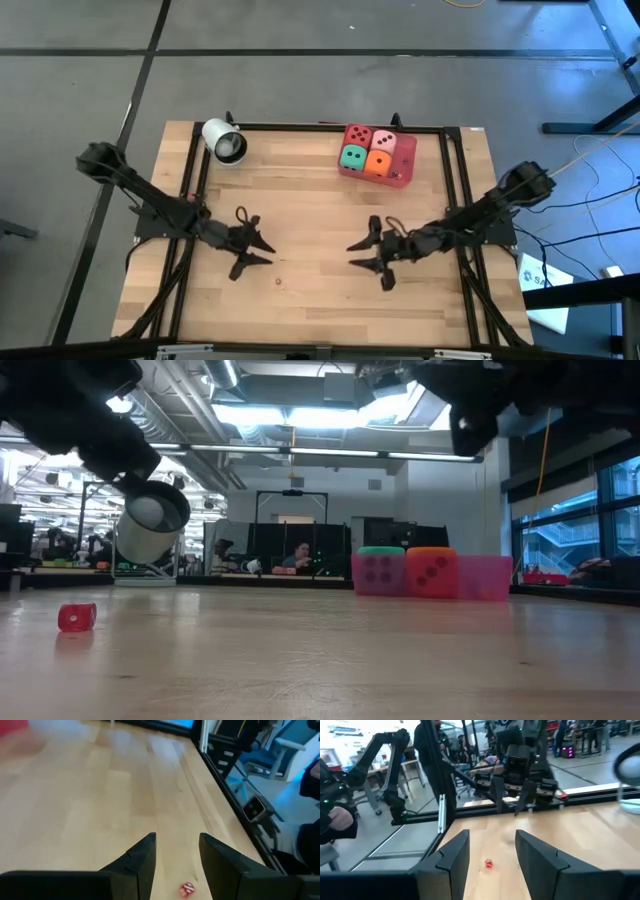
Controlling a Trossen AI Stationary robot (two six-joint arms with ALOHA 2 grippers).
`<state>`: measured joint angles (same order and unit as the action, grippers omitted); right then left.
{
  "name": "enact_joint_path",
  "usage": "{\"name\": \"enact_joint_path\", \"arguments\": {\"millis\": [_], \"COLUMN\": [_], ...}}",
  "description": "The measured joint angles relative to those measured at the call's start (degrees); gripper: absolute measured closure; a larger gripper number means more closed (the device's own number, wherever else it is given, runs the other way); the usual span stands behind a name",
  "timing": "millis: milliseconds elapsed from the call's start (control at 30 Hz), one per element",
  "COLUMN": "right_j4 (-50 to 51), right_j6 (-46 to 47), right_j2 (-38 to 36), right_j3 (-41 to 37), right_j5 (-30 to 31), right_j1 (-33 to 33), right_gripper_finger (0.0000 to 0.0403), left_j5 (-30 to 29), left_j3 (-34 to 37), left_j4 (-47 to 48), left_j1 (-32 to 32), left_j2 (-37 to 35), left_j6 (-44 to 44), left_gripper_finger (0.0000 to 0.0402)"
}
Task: Pick & Place Dice
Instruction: Put the small red dice into the red bin
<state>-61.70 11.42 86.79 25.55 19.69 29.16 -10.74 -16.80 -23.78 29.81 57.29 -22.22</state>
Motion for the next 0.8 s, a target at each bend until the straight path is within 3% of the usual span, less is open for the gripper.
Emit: {"name": "enact_joint_path", "arguments": {"millis": [200, 433, 800], "right_j4": [0.0, 0.0, -0.1], "right_j6": [0.1, 2.0, 4.5], "right_j2": [7.0, 12.4, 15.2], "right_j3": [6.2, 9.5, 13.1], "right_j5": [0.1, 5.8, 11.0], "right_j1": [1.0, 3.6, 5.9], "right_gripper_finger": [0.0244, 0.0244, 0.0244], "left_j5": [-2.8, -7.3, -7.9], "left_j3": [-2.5, -7.1, -10.7], "left_j4": [-1.8, -1.8, -1.8], "left_j1": [5.5, 10.8, 12.2], "left_j2": [7.4, 16.7, 30.4], "left_j6": [-2.4, 0.4, 3.0], "left_gripper_finger": [0.0258, 0.0258, 0.0258]}}
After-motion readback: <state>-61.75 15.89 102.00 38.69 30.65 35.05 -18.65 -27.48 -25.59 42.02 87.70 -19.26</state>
